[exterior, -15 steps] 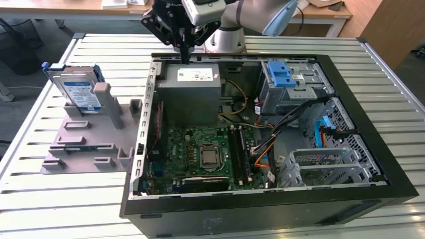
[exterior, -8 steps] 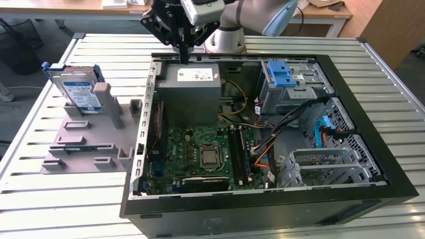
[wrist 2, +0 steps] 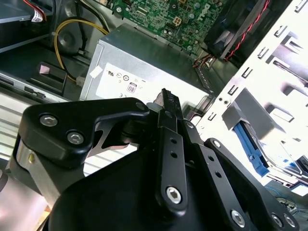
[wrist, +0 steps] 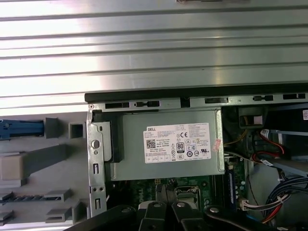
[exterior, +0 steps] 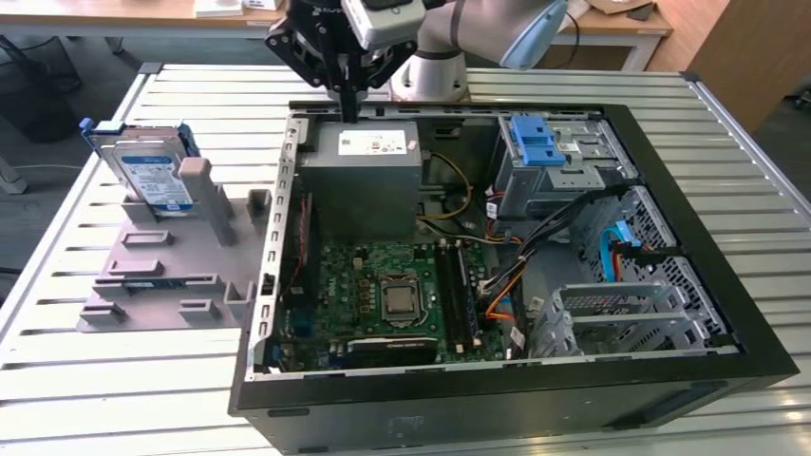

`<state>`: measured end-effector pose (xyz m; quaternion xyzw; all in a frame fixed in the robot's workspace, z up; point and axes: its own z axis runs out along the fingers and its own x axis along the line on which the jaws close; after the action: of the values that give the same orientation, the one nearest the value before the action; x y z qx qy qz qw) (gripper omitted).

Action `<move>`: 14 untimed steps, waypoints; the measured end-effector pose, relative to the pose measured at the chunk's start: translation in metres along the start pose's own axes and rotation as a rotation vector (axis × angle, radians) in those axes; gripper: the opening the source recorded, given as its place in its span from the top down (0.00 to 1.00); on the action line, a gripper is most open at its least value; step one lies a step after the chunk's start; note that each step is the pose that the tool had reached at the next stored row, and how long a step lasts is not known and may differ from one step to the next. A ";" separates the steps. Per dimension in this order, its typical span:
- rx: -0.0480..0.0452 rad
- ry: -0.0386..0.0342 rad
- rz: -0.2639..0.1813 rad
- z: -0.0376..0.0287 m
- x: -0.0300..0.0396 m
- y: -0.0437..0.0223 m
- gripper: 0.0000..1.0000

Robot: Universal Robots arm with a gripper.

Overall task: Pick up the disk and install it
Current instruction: 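Reach for the disk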

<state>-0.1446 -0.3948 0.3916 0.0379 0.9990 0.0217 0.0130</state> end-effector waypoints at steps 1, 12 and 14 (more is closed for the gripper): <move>0.0000 0.0000 0.000 0.0005 0.0009 -0.0001 0.89; -0.0001 -0.0001 0.000 0.0013 0.0035 -0.0003 0.89; -0.0001 -0.0001 0.000 0.0014 0.0044 -0.0003 0.89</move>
<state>-0.1489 -0.3947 0.3901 0.0379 0.9990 0.0217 0.0131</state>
